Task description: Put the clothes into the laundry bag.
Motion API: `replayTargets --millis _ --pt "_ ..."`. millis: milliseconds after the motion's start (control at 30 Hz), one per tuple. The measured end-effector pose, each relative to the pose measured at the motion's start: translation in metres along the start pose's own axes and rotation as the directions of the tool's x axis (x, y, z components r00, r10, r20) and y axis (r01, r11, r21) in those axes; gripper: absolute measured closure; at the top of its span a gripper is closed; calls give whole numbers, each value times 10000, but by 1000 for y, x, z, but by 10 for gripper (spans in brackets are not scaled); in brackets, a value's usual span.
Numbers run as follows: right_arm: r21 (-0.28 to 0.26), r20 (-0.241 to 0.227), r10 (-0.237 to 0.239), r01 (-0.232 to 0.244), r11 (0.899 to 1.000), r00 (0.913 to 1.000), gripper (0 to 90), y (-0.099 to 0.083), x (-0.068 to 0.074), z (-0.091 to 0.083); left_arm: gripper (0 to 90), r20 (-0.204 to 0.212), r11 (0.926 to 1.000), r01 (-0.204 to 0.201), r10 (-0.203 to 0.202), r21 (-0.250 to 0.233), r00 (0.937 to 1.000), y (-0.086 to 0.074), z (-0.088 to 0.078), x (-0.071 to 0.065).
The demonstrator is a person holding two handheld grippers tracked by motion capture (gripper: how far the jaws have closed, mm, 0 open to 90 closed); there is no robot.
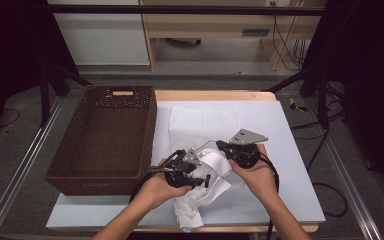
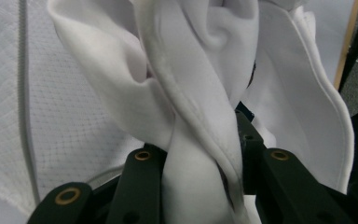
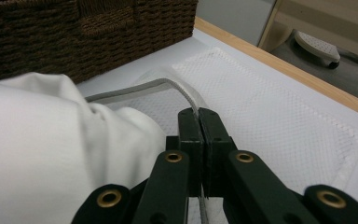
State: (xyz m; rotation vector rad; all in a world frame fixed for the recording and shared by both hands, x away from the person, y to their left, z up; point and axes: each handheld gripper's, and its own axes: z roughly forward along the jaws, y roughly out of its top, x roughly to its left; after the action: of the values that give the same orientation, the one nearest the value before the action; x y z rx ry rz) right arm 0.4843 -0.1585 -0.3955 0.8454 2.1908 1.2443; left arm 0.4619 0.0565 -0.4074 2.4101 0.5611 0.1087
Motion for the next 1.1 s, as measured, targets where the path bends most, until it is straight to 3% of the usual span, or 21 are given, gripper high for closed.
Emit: replayTargets --millis 333,733,1100 --pt "-51 14 -59 60 10000 10000 892 2 0 -2 692 -210 9992 267 -261 305 9994 9 11 11" --pt "6 41 -224 224 9997 9997 891 4 1 -2 691 -405 9964 523 -497 664 9979 8 29 20" --pt "141 63 -671 670 9977 9977 891 6 8 -2 685 -603 9943 1027 -1010 271 9931 3 38 29"
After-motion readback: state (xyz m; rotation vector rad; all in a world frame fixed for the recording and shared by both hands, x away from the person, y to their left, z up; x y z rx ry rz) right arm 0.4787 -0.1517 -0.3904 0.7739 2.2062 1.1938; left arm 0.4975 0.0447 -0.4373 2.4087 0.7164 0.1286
